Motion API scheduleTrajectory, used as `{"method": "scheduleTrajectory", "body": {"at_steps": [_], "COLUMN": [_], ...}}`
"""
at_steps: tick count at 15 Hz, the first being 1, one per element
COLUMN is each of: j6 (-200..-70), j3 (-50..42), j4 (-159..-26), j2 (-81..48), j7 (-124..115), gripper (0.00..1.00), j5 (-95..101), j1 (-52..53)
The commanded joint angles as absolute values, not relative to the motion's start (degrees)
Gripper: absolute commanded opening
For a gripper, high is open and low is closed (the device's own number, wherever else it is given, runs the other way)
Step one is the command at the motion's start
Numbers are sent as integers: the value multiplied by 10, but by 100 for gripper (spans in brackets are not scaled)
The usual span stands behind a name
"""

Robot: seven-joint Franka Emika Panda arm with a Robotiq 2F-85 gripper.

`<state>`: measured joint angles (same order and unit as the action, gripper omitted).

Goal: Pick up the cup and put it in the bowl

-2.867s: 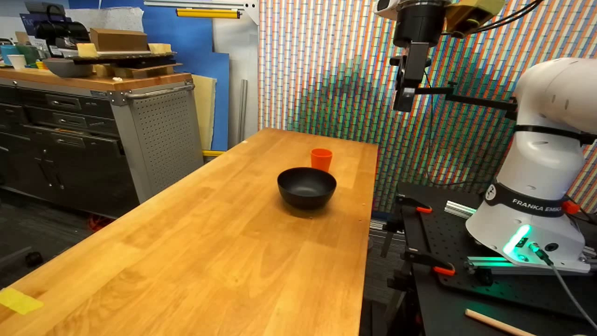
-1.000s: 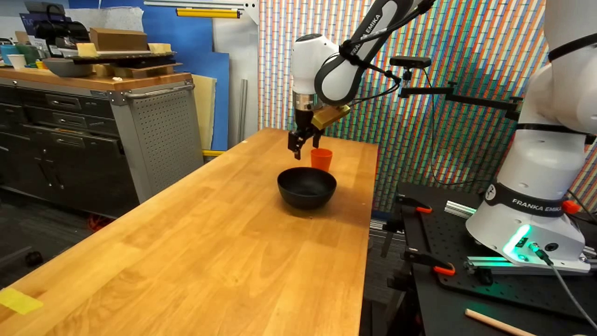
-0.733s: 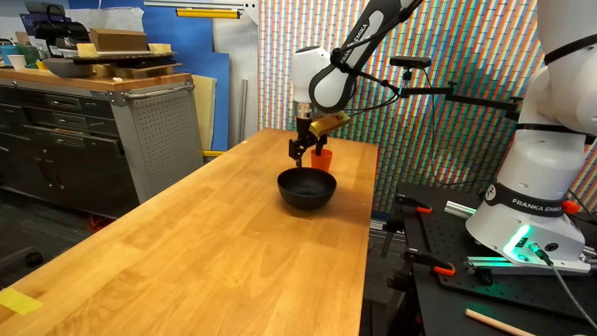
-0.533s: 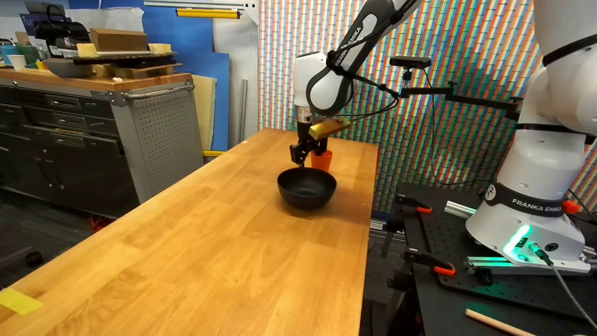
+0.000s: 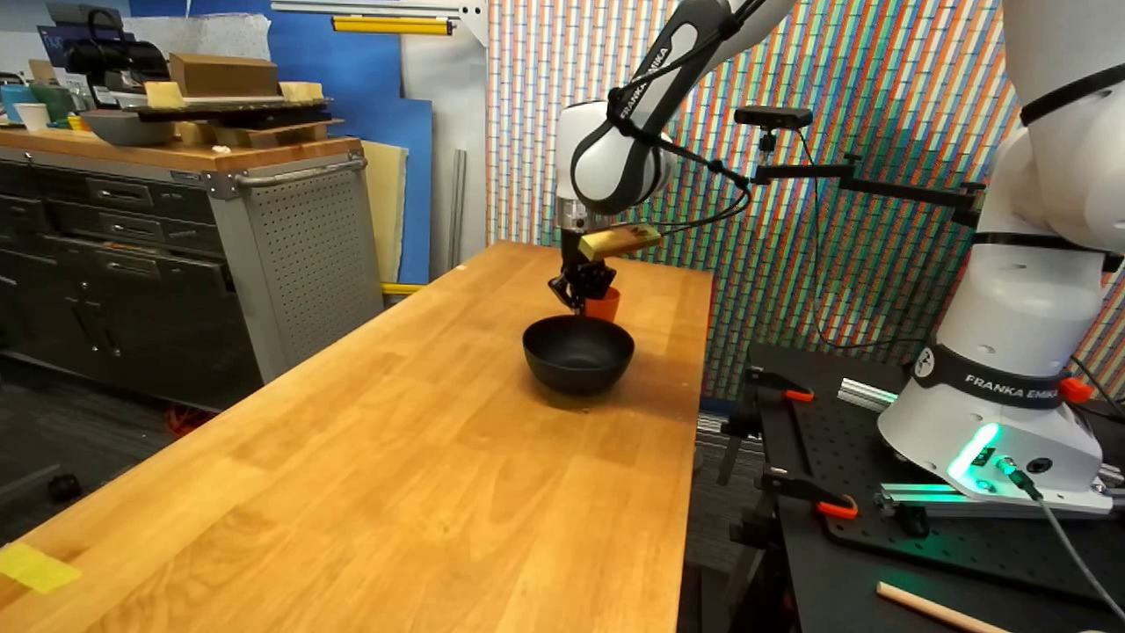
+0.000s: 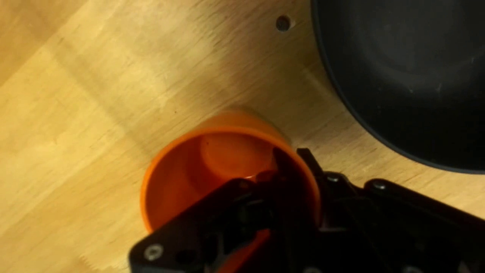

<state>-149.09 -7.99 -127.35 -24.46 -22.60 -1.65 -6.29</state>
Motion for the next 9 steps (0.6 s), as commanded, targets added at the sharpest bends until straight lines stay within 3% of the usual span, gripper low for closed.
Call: {"method": "scheduleTrajectory", "body": {"at_steps": [1, 2, 9], "j6": [-1484, -1481, -1493], "j3": [-85, -86, -118], "j4": [-1260, -1262, -1313], "j2": [-248, -241, -128], "j7": [-205, -205, -245], "gripper": [1, 7, 7], "j5": [-42, -42, 36], "j1": [-65, -65, -14]}}
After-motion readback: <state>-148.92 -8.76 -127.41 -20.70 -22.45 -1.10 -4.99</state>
